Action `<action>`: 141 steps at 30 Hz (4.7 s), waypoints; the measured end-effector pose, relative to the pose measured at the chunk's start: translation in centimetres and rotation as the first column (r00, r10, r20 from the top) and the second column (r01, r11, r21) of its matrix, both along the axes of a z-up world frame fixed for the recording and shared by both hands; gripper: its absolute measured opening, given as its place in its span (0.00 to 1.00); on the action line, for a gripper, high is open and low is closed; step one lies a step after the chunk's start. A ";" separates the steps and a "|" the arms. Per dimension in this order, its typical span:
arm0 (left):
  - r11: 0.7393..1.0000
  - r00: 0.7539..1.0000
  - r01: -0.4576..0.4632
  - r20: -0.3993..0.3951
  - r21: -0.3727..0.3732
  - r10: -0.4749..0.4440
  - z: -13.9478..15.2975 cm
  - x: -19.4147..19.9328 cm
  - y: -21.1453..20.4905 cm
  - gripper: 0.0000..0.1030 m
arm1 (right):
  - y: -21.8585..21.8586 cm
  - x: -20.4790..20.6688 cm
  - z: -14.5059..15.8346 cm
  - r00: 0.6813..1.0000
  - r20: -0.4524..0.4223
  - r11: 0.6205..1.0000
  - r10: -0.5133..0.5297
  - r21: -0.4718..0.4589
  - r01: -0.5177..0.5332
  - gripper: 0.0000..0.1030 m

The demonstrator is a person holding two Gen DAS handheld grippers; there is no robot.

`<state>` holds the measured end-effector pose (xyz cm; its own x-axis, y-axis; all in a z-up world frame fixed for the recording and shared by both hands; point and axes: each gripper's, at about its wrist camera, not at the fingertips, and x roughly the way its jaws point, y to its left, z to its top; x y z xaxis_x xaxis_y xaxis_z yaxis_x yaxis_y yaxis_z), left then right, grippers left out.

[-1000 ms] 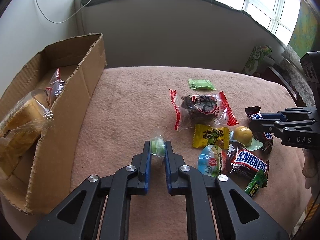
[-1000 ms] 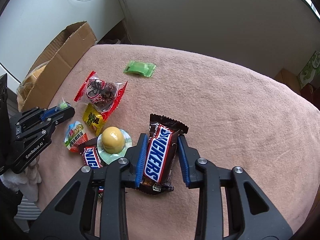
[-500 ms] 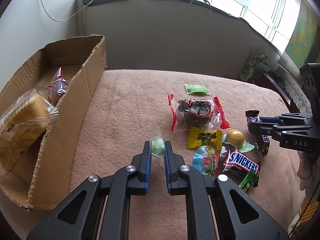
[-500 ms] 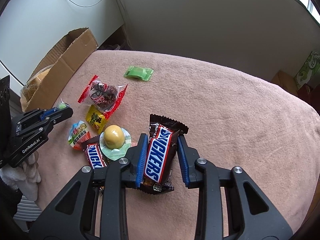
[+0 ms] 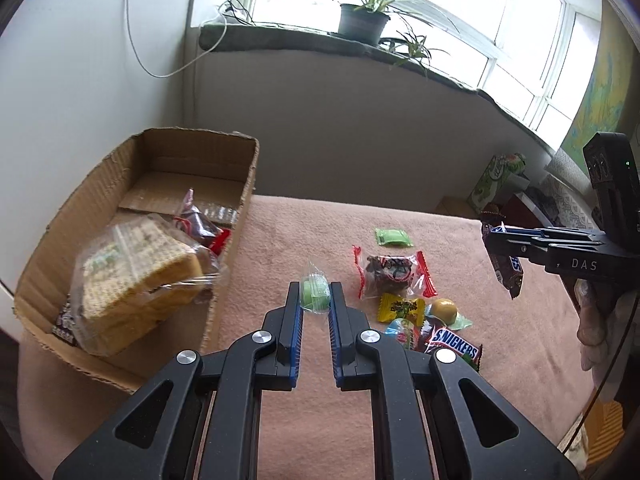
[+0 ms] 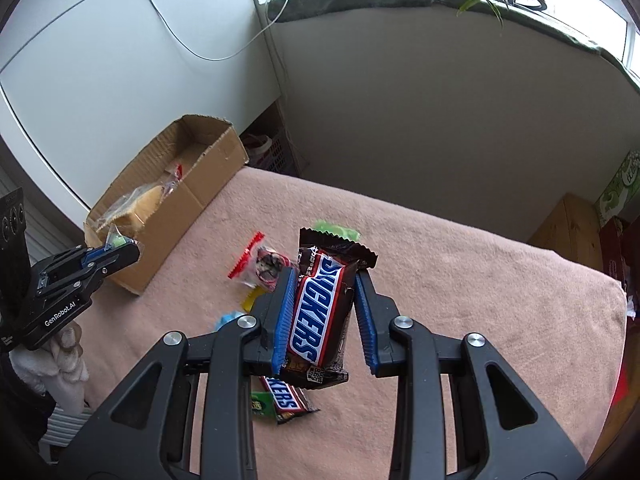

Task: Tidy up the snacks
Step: 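Carry both items into the cardboard box and open both grippers, then grasp the round blue-green candy with the left gripper while the right grasps another Snickers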

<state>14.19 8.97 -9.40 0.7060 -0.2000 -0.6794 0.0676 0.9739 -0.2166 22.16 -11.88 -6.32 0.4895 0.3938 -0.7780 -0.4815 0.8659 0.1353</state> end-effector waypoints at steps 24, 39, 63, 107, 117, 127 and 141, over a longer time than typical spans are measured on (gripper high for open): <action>0.978 0.978 -0.209 0.020 0.011 0.209 0.9 -0.4 13.2 0.10 | 22.2 5.3 1.9 0.975 -0.003 0.975 0.222 -0.008 -0.222 0.30; 0.975 0.975 -0.223 0.019 0.008 0.222 0.8 0.3 14.0 0.46 | 24.1 5.2 1.8 0.966 0.023 0.966 0.258 -0.014 -0.258 0.66; 0.986 0.984 -0.164 0.065 -0.002 0.164 3.4 -2.7 8.3 0.46 | 11.3 0.1 5.6 0.984 0.098 0.989 0.149 -0.009 -0.148 0.68; 0.977 0.946 0.196 -0.247 -0.077 -0.210 -5.1 2.8 -7.2 0.45 | 0.9 -3.8 -8.7 0.962 -0.265 0.997 0.071 -0.017 -0.079 0.41; 0.978 0.932 0.185 -0.298 -0.092 -0.205 -5.8 3.5 -7.7 0.34 | 1.8 -3.3 -9.5 0.945 -0.322 0.996 0.059 -0.046 -0.078 0.37; 0.977 0.926 0.198 -0.310 -0.084 -0.215 -5.9 3.8 -8.2 0.25 | -1.4 -2.4 -9.7 0.913 -0.407 0.998 -0.015 0.050 0.039 0.31; 0.984 0.943 0.101 -0.302 -0.146 -0.142 -4.5 2.6 -5.6 0.24 | -2.0 -4.0 -5.9 0.948 -0.313 0.998 -0.047 0.018 0.056 0.31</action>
